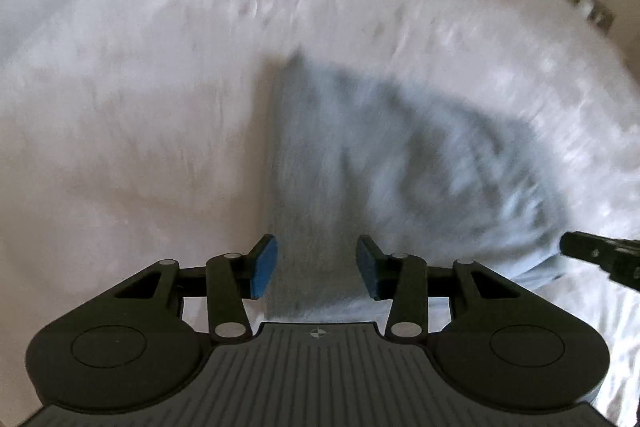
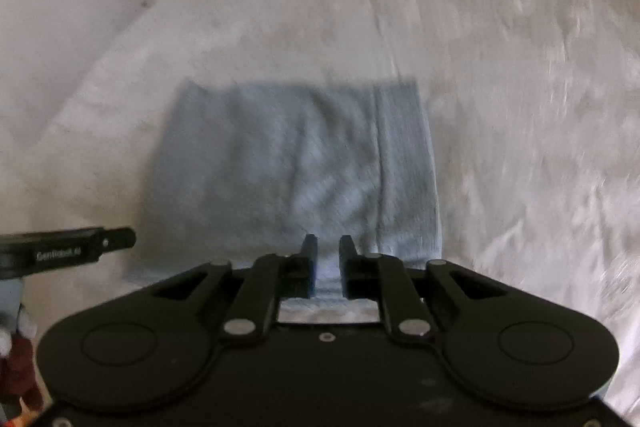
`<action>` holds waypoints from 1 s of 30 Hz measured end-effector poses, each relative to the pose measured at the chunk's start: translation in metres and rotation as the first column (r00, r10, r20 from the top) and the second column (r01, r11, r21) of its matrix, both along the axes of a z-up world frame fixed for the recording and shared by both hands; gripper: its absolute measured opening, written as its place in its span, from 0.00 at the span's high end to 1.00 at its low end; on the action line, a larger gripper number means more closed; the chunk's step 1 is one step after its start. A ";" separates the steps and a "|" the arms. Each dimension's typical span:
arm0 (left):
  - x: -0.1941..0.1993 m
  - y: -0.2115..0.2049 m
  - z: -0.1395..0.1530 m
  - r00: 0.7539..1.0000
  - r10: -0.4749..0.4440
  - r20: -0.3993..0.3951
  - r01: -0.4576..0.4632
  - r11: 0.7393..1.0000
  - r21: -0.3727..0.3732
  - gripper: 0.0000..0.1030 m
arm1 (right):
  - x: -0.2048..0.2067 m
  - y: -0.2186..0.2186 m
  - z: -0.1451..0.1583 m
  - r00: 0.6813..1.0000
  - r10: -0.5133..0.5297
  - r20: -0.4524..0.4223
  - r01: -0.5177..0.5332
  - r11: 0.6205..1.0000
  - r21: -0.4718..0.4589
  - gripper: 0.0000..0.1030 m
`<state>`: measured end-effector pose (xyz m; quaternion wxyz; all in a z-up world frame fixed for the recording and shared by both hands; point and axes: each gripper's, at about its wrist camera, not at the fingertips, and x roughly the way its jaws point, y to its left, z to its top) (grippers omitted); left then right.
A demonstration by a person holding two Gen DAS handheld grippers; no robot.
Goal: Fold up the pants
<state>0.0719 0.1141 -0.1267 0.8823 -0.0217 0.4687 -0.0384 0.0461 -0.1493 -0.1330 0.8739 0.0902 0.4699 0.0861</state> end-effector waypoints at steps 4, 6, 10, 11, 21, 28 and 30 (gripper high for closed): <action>-0.033 -0.005 0.055 0.984 -0.025 0.176 0.031 0.999 -0.028 0.58 | -0.028 0.002 0.049 0.993 0.003 0.118 -0.002 1.000 -0.013 0.66; -0.051 -0.011 0.083 0.964 -0.014 0.267 0.017 1.000 -0.009 0.52 | -0.043 0.012 0.071 0.985 -0.004 0.170 0.006 1.000 -0.014 0.62; -0.084 -0.019 0.128 0.916 0.012 0.401 -0.033 0.998 0.047 0.26 | -0.054 0.015 0.101 0.971 -0.020 0.236 0.028 0.999 -0.032 0.56; -0.091 -0.022 0.136 0.903 0.014 0.429 -0.046 0.997 0.064 0.26 | -0.059 0.017 0.108 0.972 -0.024 0.235 0.036 0.998 -0.045 0.56; -0.105 -0.049 0.155 0.951 0.002 0.308 -0.061 0.981 0.183 0.26 | -0.099 0.025 0.143 0.978 -0.081 0.191 0.094 0.994 -0.059 0.54; -0.114 -0.035 0.131 0.996 0.038 0.077 -0.045 0.995 0.090 0.26 | -0.110 0.030 0.139 0.992 -0.105 0.073 0.109 0.993 -0.048 0.54; -0.122 -0.033 0.123 0.998 0.054 0.045 -0.057 0.995 0.081 0.26 | -0.113 0.032 0.137 0.992 -0.105 0.064 0.108 0.993 -0.056 0.54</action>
